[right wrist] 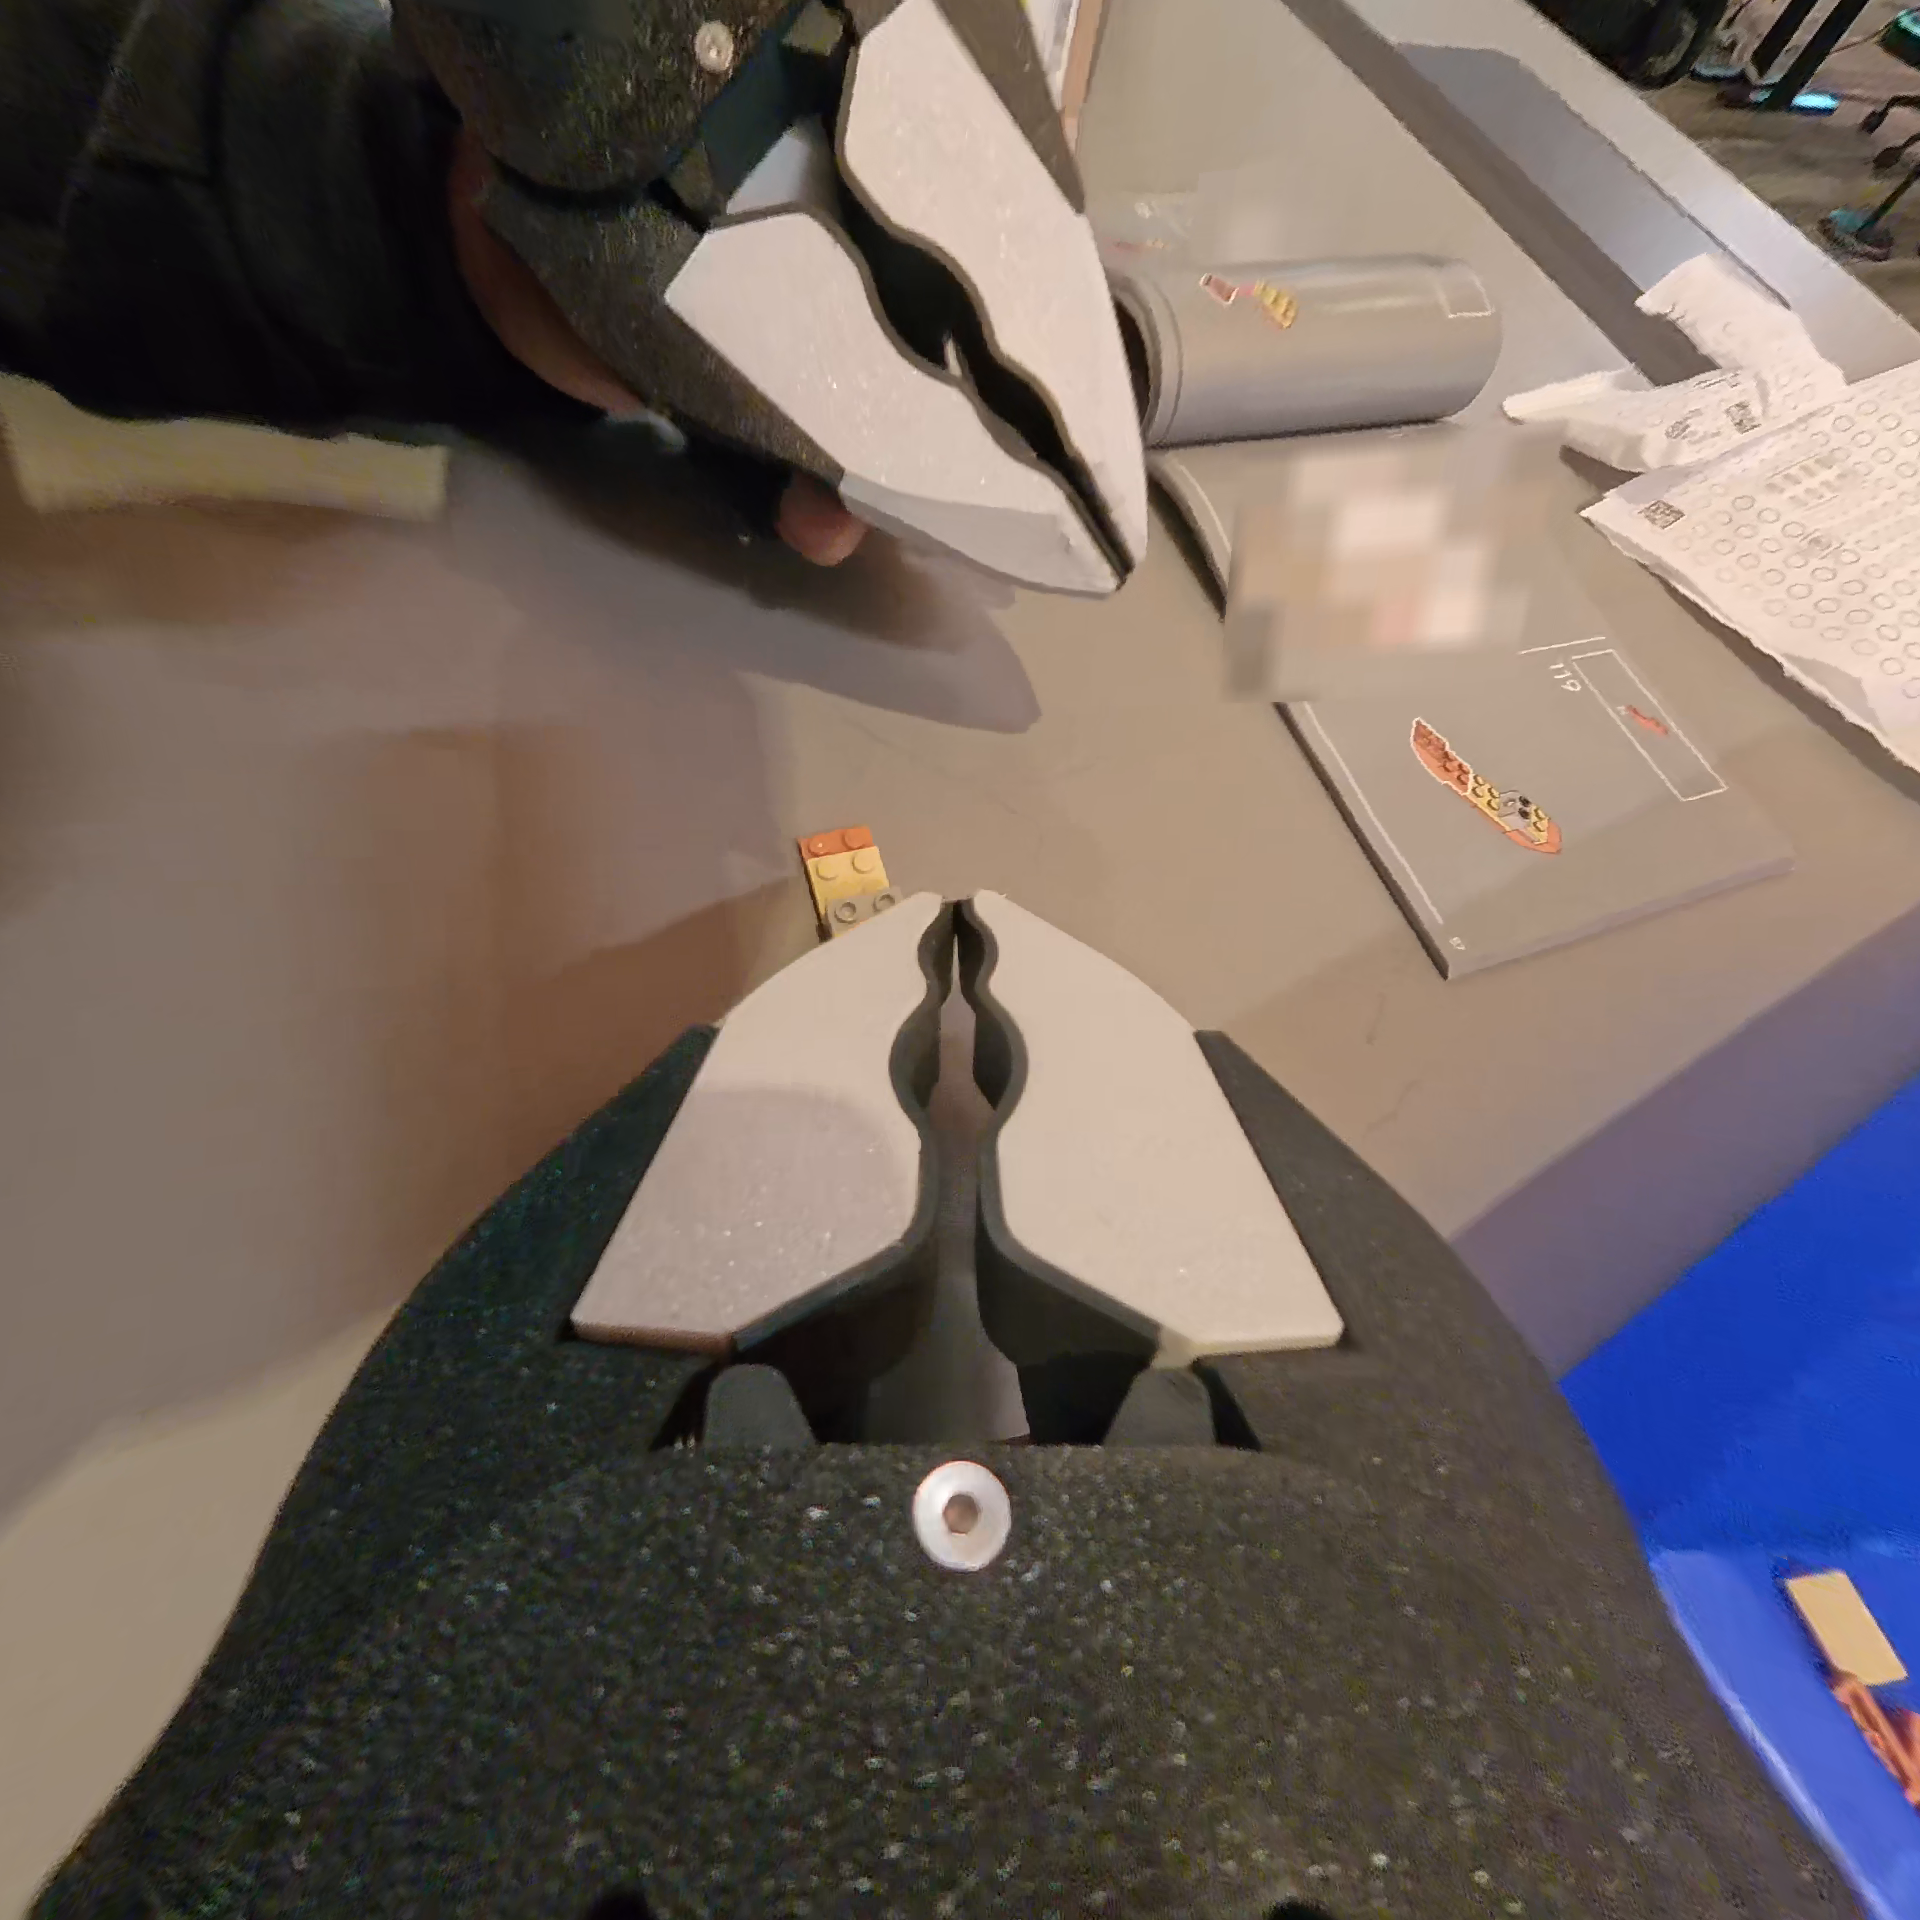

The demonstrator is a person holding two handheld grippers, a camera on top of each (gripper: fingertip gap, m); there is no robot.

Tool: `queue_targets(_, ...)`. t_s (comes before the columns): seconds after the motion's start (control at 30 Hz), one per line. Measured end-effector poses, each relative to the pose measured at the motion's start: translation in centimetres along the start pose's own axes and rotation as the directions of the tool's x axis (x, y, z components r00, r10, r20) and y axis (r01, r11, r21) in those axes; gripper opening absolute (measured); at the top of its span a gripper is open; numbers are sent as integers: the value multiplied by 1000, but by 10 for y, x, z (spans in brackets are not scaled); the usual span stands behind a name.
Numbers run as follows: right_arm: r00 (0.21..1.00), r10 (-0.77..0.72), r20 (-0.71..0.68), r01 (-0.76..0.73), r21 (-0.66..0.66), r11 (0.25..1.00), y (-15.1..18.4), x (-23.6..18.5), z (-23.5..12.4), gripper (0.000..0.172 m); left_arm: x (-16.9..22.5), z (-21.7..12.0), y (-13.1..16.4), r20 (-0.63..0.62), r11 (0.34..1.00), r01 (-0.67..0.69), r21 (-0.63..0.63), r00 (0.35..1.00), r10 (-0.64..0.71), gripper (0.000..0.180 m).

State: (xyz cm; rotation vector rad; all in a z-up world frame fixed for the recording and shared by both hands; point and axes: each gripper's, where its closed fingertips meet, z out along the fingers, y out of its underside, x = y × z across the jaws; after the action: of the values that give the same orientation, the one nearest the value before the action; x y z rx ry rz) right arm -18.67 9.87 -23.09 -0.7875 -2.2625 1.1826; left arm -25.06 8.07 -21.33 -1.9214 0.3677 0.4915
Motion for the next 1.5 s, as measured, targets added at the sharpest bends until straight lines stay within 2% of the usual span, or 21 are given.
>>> queue_targets(0.2,992,129,0,-127,152,980,-14,15,-17,0,-23,-4,-4,100,990,125,60,986,-130,0)
queue_targets(0.43,969,245,-14,-233,258,938,-18,31,-34,0,-43,-14,-2,131,951,287,114,945,-301,0)
queue_targets(0.63,960,280,-19,-264,281,923,-16,36,-42,0,-25,-10,-2,48,971,229,74,971,-233,0)
queue_targets(0.83,943,334,-3,-319,290,902,-14,42,-46,0,-24,-8,2,64,983,179,40,981,-181,0)
queue_targets(1.5,945,328,2,-314,291,904,-15,40,-44,0,-22,-7,4,55,986,164,27,985,-165,0)
